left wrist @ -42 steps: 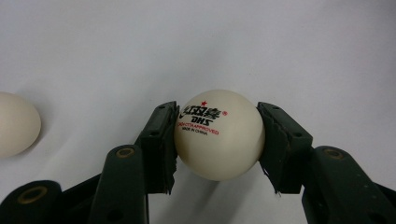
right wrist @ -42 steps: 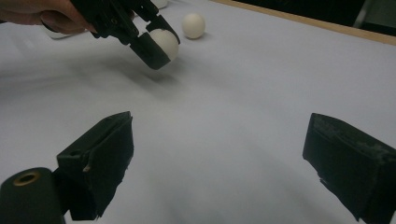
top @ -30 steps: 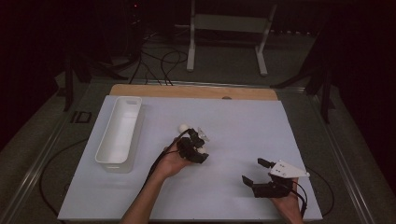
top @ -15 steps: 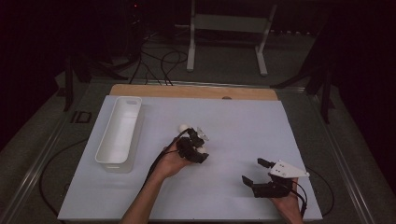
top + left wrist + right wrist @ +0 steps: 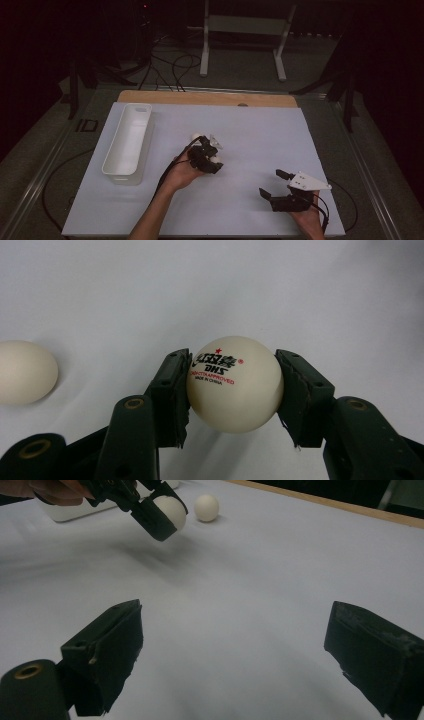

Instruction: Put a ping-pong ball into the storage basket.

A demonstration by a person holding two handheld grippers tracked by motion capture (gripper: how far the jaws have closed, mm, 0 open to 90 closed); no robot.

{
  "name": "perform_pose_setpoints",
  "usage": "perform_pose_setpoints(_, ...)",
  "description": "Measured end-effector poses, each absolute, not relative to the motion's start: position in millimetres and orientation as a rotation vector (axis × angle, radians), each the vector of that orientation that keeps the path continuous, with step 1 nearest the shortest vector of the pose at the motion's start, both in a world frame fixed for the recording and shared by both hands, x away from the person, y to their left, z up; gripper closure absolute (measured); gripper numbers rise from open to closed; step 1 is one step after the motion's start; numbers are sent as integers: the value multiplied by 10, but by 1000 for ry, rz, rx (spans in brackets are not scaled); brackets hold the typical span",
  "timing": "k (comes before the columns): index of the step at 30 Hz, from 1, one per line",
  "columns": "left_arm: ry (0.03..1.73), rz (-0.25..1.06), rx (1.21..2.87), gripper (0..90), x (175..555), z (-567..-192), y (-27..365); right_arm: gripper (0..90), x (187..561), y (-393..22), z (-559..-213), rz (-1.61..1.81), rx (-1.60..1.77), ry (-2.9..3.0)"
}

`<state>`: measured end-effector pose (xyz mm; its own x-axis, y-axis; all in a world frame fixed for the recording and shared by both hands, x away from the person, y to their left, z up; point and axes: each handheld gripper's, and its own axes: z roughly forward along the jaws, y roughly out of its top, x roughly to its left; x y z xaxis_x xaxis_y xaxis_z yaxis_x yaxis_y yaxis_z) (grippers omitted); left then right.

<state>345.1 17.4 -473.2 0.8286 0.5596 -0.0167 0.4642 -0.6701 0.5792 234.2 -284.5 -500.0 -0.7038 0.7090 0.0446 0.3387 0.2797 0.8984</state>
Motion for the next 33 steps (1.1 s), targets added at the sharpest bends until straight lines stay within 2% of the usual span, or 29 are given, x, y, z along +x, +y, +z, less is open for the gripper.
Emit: perform_pose_setpoints(33,786,236,2379,511,3463,-4625,282,82,2343,-2848,-4999,1398,951,2190)
